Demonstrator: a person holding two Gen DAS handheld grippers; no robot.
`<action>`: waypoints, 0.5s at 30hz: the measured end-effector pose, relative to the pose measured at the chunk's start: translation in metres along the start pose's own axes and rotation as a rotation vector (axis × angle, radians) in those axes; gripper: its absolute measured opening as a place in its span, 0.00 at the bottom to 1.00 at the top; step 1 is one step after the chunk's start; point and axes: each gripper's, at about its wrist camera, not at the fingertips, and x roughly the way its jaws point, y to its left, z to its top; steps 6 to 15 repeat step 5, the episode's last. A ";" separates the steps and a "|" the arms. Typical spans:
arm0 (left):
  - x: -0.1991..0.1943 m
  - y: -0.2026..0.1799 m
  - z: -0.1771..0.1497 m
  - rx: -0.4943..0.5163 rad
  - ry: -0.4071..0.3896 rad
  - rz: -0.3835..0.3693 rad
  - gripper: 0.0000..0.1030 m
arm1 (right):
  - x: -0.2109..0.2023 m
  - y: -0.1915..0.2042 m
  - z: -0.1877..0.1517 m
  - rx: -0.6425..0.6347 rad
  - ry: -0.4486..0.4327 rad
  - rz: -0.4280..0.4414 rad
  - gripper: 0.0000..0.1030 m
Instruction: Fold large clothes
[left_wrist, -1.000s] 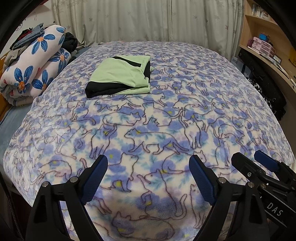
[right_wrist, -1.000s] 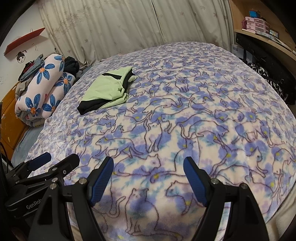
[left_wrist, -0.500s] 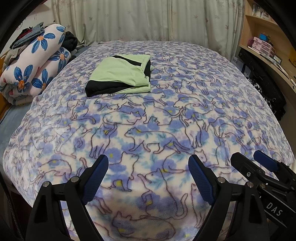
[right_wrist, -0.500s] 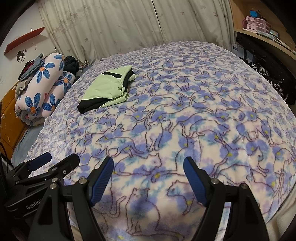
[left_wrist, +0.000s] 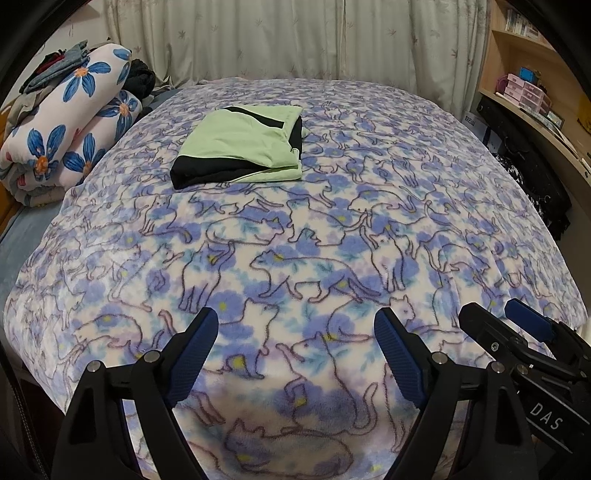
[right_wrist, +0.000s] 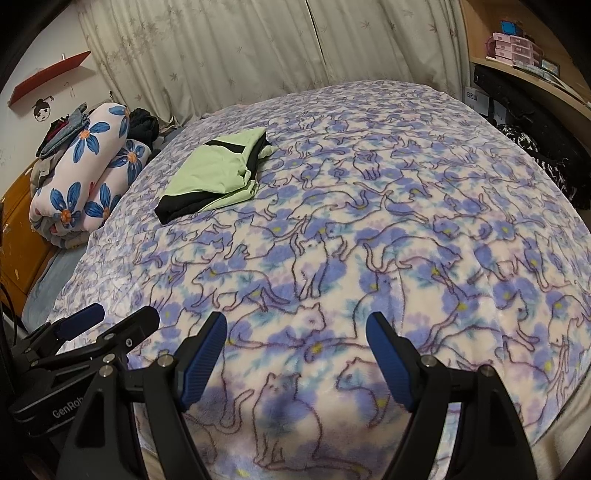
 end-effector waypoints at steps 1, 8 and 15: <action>0.001 0.001 -0.001 0.000 0.002 0.001 0.82 | 0.001 -0.001 0.000 0.000 0.001 0.000 0.76; 0.001 0.004 -0.001 -0.003 0.007 -0.003 0.82 | 0.001 0.000 0.000 0.000 0.000 -0.001 0.76; 0.001 0.004 -0.001 -0.003 0.007 -0.003 0.82 | 0.001 0.000 0.000 0.000 0.000 -0.001 0.76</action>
